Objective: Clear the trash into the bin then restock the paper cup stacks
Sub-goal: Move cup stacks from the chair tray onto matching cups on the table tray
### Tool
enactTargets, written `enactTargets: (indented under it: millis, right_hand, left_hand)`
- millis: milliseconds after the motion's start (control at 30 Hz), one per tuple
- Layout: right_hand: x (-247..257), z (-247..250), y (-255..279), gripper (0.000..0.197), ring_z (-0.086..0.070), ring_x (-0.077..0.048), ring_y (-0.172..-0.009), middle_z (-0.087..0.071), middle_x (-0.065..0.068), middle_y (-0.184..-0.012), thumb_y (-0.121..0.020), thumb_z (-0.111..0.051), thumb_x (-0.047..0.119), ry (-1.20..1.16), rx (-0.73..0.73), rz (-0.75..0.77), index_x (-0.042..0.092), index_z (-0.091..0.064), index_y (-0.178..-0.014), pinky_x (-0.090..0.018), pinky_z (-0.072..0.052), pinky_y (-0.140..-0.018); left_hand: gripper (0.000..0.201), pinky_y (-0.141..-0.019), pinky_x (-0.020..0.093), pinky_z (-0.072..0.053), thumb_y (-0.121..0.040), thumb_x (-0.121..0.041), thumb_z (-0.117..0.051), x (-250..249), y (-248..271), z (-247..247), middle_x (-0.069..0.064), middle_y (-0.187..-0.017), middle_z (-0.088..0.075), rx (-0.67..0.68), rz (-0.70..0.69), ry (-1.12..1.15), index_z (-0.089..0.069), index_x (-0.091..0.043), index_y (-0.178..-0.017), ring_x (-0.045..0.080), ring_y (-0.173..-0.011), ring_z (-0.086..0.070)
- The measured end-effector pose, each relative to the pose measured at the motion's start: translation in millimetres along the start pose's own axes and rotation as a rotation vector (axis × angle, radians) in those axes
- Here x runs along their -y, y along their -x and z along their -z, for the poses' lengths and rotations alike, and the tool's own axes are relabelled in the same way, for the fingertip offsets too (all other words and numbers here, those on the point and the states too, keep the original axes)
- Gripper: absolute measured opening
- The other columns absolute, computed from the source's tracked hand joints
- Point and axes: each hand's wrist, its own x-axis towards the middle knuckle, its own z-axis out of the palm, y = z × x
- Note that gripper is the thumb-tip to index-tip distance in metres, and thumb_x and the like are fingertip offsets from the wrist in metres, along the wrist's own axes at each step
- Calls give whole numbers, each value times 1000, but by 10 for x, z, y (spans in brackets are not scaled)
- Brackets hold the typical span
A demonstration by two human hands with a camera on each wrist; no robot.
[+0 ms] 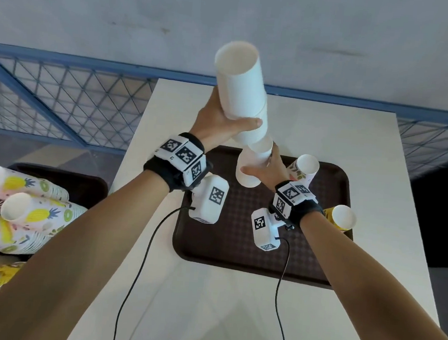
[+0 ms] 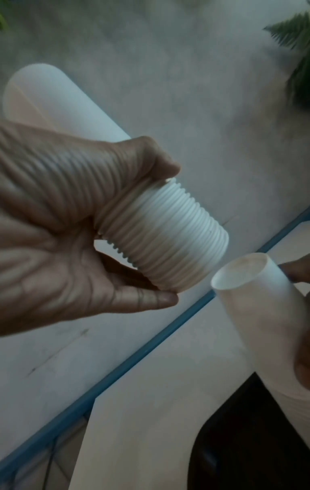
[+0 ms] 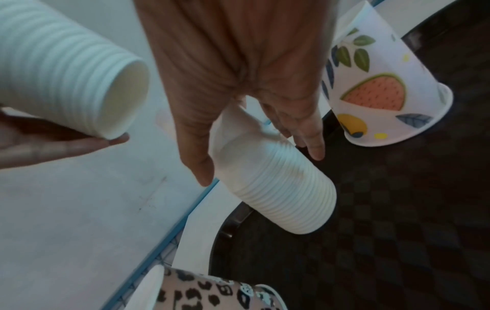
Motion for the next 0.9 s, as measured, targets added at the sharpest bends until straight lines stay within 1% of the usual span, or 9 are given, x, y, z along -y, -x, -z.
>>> enactTargets:
  millis: [67,233,367,433,533,633,733,800,900]
  right_hand:
    - [-48,0,24,101,-36,-33,-133,-36,-13,-146,-71,-75,26,10,32,-19,23,-6,-145,-50,-32,-110]
    - [-233,-3,130,113,-33,-34,-136,-29,-18,-149,-64,-78,38,28,4,-32,29,-1,-146,-54,-32,-109]
    - [-341,32,268,113,-25,-31,-140,-20,-19,-152,-68,-78,30,-53,-40,-16,19,3,-147,-51,-28,-113]
    - [-360,34,387,105,-27,-28,-140,-20,-18,-152,-72,-75,25,-96,-112,25,12,-1,-146,-48,-30,-113]
    - [-315,-14,688,75,-53,-22,-108,-44,-13,-131,-79,-68,19,-111,-257,116,8,-24,-138,-40,-46,-98]
    - [-191,-199,1022,41,-57,-11,-72,-56,1,-89,-81,-65,16,-85,-229,295,11,-47,-117,-34,-52,-78]
    - [-79,-596,1278,17,-60,-12,-67,-62,1,-76,-80,-65,13,-5,-13,456,14,-57,-95,-32,-53,-71]
    - [3,-919,1440,16,-62,-18,-71,-65,-6,-80,-78,-69,14,43,116,540,15,-59,-91,-32,-54,-72]
    - [113,-1450,1717,23,-57,-13,-69,-59,-1,-79,-75,-73,17,45,315,601,16,-60,-94,-16,-47,-67]
  left_hand:
    - [87,-84,47,-55,-51,-49,-80,0,1,-118,-6,-122,-60,47,-4,-25,-40,-27,-125,16,-111,-57]
    - [86,-96,36,-45,-63,-36,-80,145,15,-386,2,-131,-52,126,74,-111,-31,-19,-131,22,-117,-51]
    - [108,-108,41,-36,-68,-41,-77,227,99,-447,10,-147,-36,180,171,-190,-4,-18,-145,29,-132,-40]
    - [107,-110,40,-32,-73,-40,-73,188,212,-399,12,-150,-31,113,144,-210,1,-17,-146,28,-135,-37]
    - [72,-103,34,-43,-80,-25,-68,108,539,-216,14,-129,-54,-69,-43,-92,-28,-15,-139,23,-119,-54]
    - [30,-88,29,-53,-83,-14,-61,184,1002,66,10,-96,-70,-179,-212,-113,-56,-8,-112,20,-88,-68]
    - [19,-79,22,-53,-82,-11,-58,446,1522,402,7,-84,-70,-272,-225,-176,-63,-7,-99,16,-76,-66]
    - [19,-76,16,-50,-80,-12,-56,699,1885,629,6,-81,-68,-360,-182,-184,-63,-8,-97,10,-74,-63]
    - [22,-70,5,-45,-80,-17,-55,1158,2465,1031,4,-79,-65,-542,-83,-233,-61,-9,-100,4,-71,-59]
